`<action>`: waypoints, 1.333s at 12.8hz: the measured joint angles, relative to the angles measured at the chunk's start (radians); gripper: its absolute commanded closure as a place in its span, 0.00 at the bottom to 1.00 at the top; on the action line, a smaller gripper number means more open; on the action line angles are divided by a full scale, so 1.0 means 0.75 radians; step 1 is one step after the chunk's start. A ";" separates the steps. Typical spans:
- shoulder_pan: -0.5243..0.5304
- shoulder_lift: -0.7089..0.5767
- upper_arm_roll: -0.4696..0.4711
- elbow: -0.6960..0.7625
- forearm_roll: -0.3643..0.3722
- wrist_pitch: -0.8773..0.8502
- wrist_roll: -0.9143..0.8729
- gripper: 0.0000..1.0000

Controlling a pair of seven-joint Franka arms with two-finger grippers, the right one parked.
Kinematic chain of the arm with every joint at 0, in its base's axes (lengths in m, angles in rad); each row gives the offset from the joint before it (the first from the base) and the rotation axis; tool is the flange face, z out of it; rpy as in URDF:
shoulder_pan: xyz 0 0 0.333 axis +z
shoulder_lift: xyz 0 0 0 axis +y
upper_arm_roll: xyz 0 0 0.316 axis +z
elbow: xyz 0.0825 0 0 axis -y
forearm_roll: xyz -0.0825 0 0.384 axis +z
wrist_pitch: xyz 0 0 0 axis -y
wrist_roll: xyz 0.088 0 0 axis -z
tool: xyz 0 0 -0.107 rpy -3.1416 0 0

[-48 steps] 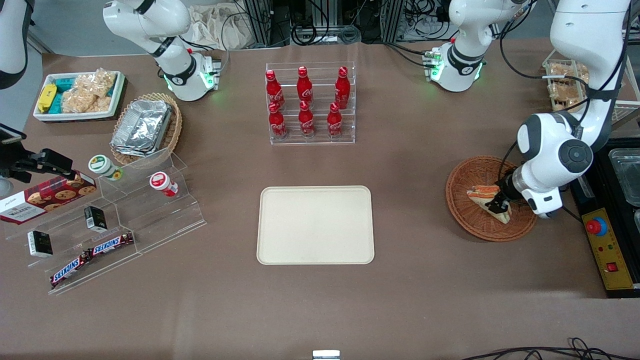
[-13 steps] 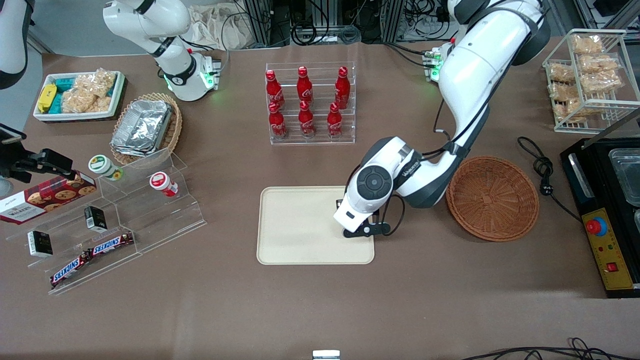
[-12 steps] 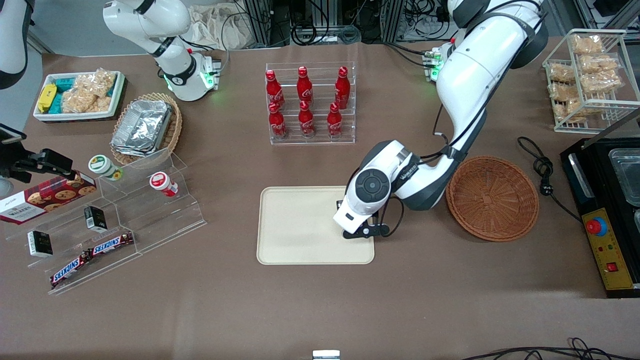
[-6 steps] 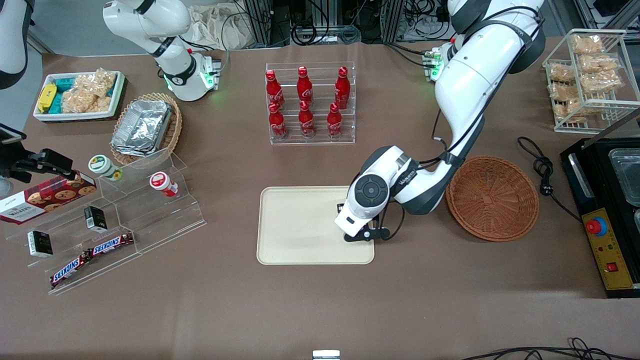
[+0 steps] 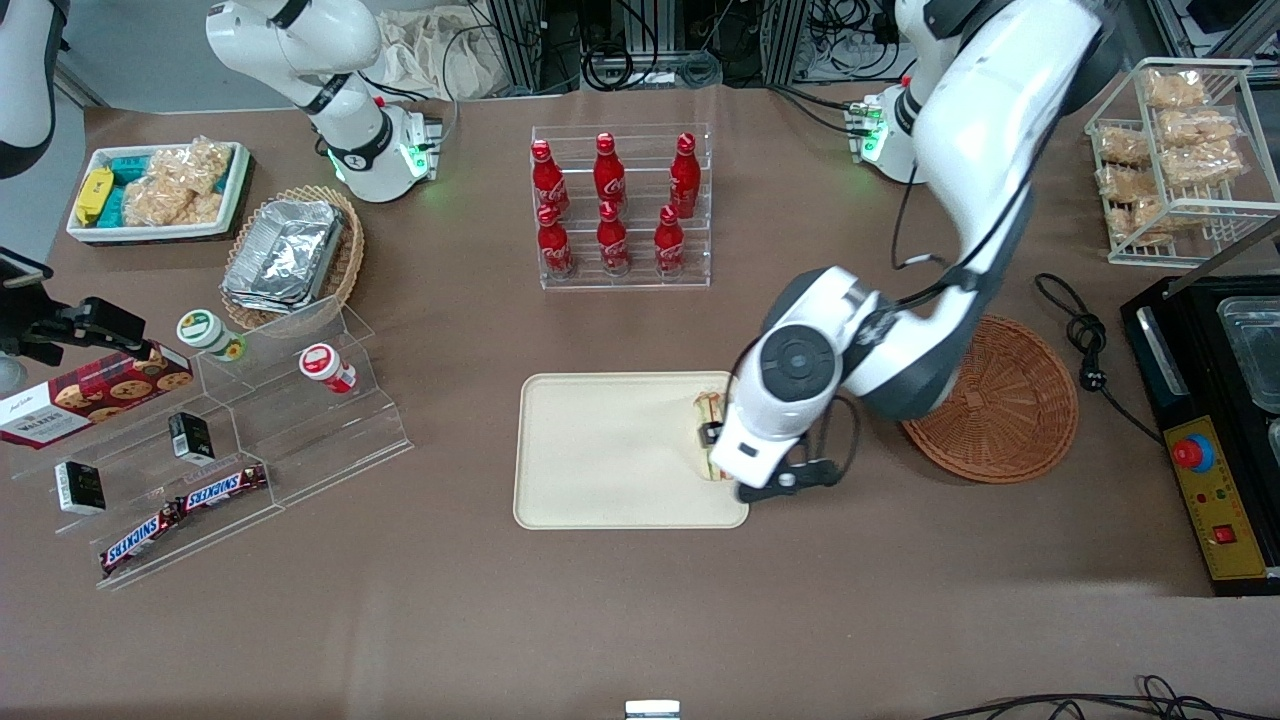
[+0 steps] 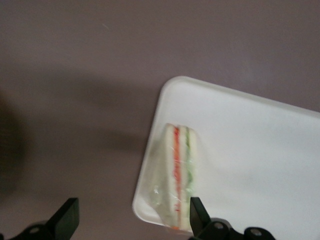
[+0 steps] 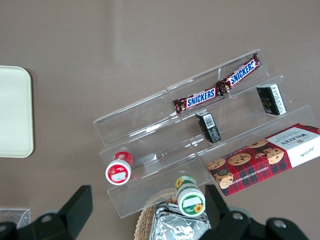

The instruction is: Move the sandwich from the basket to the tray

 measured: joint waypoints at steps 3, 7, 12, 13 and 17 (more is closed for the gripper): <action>0.168 -0.217 -0.001 -0.105 -0.049 -0.086 0.002 0.01; 0.436 -0.562 0.001 -0.411 -0.256 -0.088 0.187 0.01; 0.694 -0.797 0.009 -0.563 -0.372 -0.167 0.618 0.01; 0.716 -0.803 0.009 -0.569 -0.371 -0.170 0.683 0.02; 0.635 -0.812 0.180 -0.587 -0.371 -0.174 0.890 0.02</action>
